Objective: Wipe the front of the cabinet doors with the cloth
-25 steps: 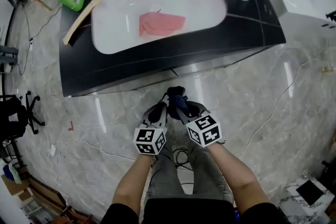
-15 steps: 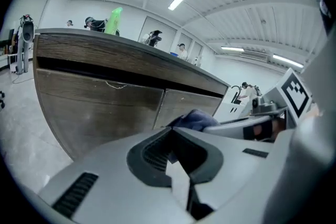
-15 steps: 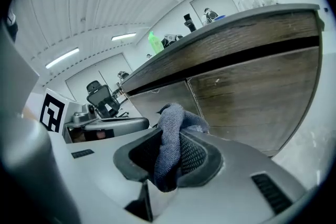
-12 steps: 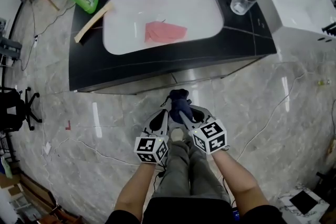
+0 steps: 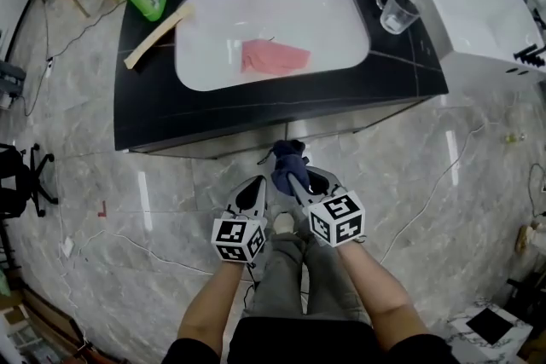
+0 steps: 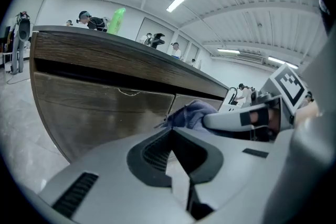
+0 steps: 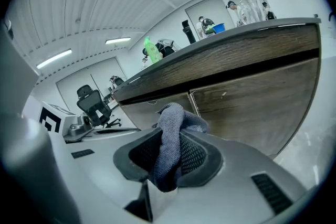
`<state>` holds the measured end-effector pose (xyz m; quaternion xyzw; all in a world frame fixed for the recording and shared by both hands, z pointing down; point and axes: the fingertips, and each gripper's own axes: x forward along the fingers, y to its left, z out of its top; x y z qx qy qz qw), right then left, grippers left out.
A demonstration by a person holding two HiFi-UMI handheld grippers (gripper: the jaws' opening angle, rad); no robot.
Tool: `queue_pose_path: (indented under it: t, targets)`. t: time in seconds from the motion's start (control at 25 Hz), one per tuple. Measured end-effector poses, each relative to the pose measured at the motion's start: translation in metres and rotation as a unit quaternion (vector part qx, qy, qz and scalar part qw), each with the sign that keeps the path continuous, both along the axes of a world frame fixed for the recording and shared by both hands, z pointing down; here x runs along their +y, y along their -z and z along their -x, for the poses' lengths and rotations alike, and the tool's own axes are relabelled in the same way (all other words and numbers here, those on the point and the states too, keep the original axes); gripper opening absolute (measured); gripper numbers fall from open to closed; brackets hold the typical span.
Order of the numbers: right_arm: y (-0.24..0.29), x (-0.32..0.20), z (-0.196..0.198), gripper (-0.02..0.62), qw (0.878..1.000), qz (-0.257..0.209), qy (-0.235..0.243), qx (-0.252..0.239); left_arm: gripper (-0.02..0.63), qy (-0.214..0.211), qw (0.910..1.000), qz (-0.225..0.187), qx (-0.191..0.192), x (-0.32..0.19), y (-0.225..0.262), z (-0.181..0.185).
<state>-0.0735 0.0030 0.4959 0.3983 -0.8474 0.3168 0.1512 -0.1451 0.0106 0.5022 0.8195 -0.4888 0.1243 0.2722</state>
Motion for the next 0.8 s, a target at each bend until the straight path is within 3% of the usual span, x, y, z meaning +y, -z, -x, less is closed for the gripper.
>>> queue_pose_path:
  t: [0.4,0.8]
  targets:
    - [0.008,-0.02,-0.016,0.089,1.0,-0.015,-0.006,-0.011,0.009,0.03,0.9995,-0.008,-0.003,-0.013,0.002,-0.011]
    - [0.005,-0.052,-0.071,0.089,1.0,-0.021,0.007,-0.016,0.008,0.066,0.9976,-0.022,-0.002,-0.024,0.014,-0.062]
